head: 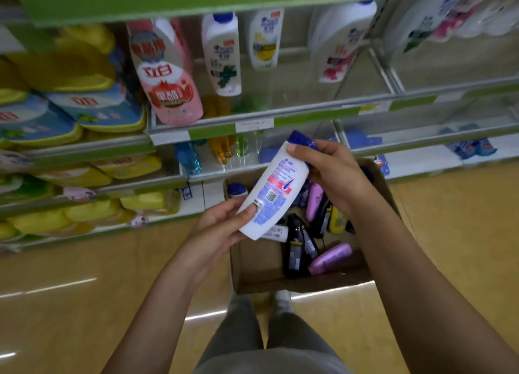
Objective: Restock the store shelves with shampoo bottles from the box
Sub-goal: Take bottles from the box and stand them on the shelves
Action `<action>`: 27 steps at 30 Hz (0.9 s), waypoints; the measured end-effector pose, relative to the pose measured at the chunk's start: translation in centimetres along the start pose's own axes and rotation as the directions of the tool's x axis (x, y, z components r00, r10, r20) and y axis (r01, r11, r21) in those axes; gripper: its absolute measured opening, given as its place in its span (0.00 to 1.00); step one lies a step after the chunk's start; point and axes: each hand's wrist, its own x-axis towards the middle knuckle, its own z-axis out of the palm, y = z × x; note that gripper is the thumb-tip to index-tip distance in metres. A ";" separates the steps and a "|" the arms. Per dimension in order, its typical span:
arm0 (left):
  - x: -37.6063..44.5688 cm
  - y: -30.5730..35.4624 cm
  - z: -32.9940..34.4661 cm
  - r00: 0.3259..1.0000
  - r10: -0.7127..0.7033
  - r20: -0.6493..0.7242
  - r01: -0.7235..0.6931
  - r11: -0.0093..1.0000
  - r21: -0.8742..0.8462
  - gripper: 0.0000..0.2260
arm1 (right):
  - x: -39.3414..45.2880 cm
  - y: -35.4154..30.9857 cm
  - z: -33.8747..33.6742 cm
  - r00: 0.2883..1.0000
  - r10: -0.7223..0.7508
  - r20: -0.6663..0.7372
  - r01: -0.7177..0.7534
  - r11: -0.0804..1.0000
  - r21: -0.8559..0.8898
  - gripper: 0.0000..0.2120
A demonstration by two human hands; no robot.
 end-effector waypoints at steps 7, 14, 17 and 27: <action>-3.2 4.5 2.2 0.980 0.188 0.061 -0.186 0.982 -0.034 0.15 | -2.1 -6.4 1.1 0.987 -0.147 0.062 0.146 0.989 0.010 0.07; -4.9 6.7 5.9 0.903 0.410 -0.128 -0.400 0.911 0.101 0.10 | -4.4 -8.6 2.4 0.960 -0.272 -0.066 0.264 0.958 -0.111 0.14; -5.4 6.7 7.3 0.784 0.592 -0.184 -0.494 0.776 0.391 0.11 | -4.9 -9.3 3.0 0.972 -0.232 -0.026 0.224 0.959 -0.173 0.17; -7.0 8.4 7.7 0.967 0.236 0.098 -0.208 0.950 -0.231 0.20 | -5.5 -10.9 3.0 0.946 -0.308 0.099 0.307 0.951 0.025 0.13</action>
